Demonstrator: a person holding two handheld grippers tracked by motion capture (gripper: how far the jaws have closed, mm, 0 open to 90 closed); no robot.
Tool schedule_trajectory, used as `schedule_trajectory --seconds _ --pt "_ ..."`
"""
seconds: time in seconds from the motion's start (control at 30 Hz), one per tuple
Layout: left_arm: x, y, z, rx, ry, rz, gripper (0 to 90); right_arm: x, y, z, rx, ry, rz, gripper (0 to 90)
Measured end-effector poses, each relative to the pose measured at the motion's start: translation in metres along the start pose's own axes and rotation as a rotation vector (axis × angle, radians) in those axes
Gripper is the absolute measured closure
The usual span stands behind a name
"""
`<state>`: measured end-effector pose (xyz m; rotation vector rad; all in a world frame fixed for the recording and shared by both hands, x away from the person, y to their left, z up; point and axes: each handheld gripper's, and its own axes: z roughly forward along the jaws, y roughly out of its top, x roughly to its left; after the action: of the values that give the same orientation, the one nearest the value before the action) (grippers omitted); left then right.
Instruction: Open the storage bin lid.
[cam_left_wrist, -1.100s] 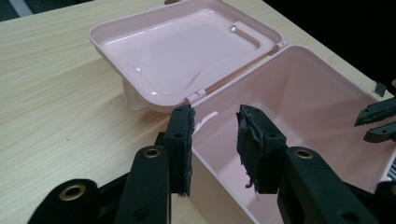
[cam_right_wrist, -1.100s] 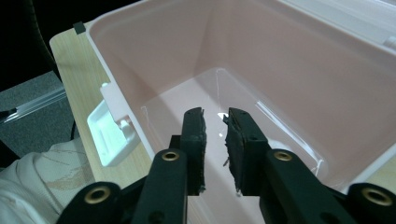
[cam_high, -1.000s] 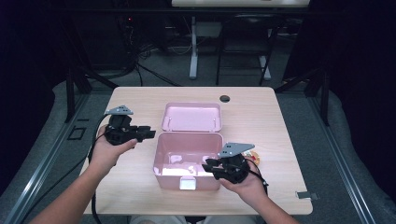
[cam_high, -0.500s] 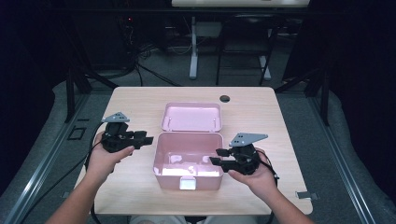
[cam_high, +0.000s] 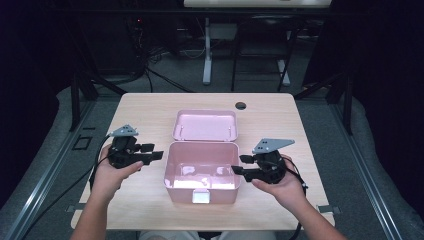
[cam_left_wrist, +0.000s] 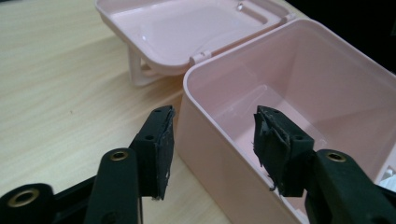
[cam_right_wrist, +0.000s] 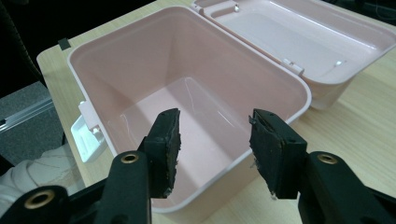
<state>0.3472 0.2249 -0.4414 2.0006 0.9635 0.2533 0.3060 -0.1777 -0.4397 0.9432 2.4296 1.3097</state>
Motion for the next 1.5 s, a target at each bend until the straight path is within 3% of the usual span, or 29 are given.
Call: schedule_trajectory --seconds 0.13,0.37,0.53,0.7,0.83,1.13,1.5 --pt "0.003 -0.003 -0.011 0.005 0.034 -0.017 44.2 -0.005 -0.002 -0.002 0.004 -0.02 0.006 50.3" --pt "0.006 -0.01 -0.013 0.017 0.031 -0.015 43.9 -0.016 -0.006 -0.004 0.017 -0.078 0.047 43.0" --pt "0.003 -0.012 -0.013 0.023 0.004 -0.022 44.0 -0.021 -0.008 -0.004 0.037 -0.132 0.04 37.6" --pt "0.0 -0.012 -0.014 0.027 0.004 -0.014 44.0 -0.03 -0.01 -0.003 0.051 -0.16 0.055 35.6" --pt "-0.001 -0.012 -0.015 0.029 0.007 -0.009 44.0 -0.044 -0.017 0.002 0.095 -0.192 0.093 34.6" --pt "-0.001 -0.014 -0.014 0.041 0.008 -0.007 43.9 -0.07 -0.03 0.011 0.195 -0.212 0.161 34.5" --pt "-0.001 -0.015 -0.015 0.042 0.007 -0.001 43.9 -0.088 -0.036 0.026 0.333 -0.247 0.225 26.9"
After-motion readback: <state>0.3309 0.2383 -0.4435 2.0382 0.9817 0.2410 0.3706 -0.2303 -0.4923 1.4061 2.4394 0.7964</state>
